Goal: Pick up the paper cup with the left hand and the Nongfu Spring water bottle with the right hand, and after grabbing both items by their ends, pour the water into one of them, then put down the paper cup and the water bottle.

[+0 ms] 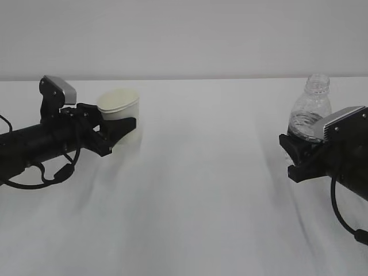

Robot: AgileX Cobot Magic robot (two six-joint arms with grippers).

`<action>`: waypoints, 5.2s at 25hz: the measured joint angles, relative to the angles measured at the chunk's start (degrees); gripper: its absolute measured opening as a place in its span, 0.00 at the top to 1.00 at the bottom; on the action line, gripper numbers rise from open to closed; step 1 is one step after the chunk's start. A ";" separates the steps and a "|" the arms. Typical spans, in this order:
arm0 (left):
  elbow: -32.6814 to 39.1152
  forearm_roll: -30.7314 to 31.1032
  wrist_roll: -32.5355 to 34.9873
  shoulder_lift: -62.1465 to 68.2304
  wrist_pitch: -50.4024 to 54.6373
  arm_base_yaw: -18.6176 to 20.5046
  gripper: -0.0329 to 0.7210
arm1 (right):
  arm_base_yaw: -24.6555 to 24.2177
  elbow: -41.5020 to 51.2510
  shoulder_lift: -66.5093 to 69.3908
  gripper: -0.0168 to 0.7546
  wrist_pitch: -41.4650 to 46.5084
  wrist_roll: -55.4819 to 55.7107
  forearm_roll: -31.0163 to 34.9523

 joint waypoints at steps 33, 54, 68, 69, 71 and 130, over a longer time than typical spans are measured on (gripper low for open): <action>-8.83 13.84 -13.00 0.00 -0.63 -16.60 0.35 | 0.00 0.00 0.00 0.43 0.00 0.00 -0.22; -16.46 19.70 -17.08 6.74 -1.01 -21.16 0.35 | 0.00 0.00 0.00 0.43 0.00 -6.08 0.24; -16.80 19.94 -17.08 6.74 -1.01 -21.43 0.35 | 0.00 0.00 0.00 0.43 3.00 -18.64 3.04; -16.94 19.94 -17.08 6.74 -0.72 -21.43 0.35 | 0.00 0.00 0.00 0.43 3.11 -19.64 3.06; -17.71 19.94 -17.08 6.74 -0.10 -21.43 0.35 | 0.00 0.00 0.00 0.43 3.23 -21.45 3.14; -23.34 22.89 -19.84 9.51 2.60 -23.59 0.35 | 0.00 -3.74 -9.07 0.43 16.05 -52.17 7.67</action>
